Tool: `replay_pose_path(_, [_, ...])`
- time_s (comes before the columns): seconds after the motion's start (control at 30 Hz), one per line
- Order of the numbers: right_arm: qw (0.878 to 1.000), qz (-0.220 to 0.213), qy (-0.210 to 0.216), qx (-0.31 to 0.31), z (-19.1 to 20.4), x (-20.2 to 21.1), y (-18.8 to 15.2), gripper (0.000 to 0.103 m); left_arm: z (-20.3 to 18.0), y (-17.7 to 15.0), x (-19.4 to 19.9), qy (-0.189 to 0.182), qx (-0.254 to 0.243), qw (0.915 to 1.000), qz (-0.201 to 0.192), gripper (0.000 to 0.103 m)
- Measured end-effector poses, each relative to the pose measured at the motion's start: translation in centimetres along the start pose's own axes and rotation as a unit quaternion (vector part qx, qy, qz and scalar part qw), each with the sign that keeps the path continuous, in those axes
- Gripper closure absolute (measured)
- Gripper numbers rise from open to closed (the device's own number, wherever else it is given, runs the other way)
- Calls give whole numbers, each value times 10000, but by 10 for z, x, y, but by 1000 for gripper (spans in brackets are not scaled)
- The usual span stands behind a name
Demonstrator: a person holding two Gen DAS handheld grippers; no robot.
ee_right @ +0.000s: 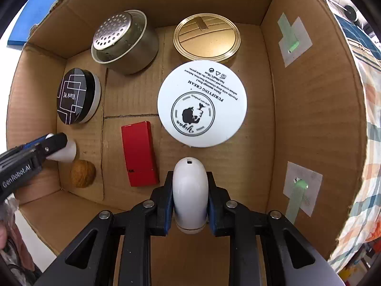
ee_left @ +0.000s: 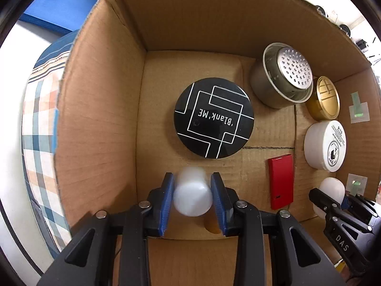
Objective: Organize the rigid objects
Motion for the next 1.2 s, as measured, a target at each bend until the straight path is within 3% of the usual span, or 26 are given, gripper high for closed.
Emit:
replay_pose_path(0.33, [9995, 246, -74, -160, -1, -18, 6, 78, 13, 0, -9, -2, 77, 10000, 57, 73])
replay_pose_path(0.5, [9993, 267, -181, -184, -2, -17, 7, 76, 19, -2, -8, -103, 232, 9996, 105, 63])
replay_pose_path(0.6, [9993, 218, -271, -163, -2, -12, 6, 62, 19, -5, 1, -109, 276, 9996, 40, 59])
replay_pose_path(0.67, [9994, 139, -281, -156, 0, -6, 5, 45, 18, -7, 10, -158, 291, 9994, -7, 48])
replay_pose_path(0.83, [9994, -53, -309, -113, 2, 20, 5, 31, 17, -12, 41, -174, 321, 9992, -166, 34])
replay_pose_path(0.9, [9994, -125, -305, -97, 3, 29, 5, 25, 17, -13, 54, -190, 323, 9989, -292, 22])
replay_pose_path(1.0, [9989, -304, -345, -61, 3, 49, 5, 5, 14, -13, 68, -120, 310, 9984, -451, 1])
replay_pose_path(1.2, [9980, -479, -404, -79, -2, 81, 5, 0, 5, -15, 100, -65, 346, 9971, -678, 0])
Point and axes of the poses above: each gripper's, at about its wrist camera, not at the fingertips, and x roughly against the way its jaws point, z to its left, y to its top, the point moved 9 cm from there along -x, roughly the way its jaws point
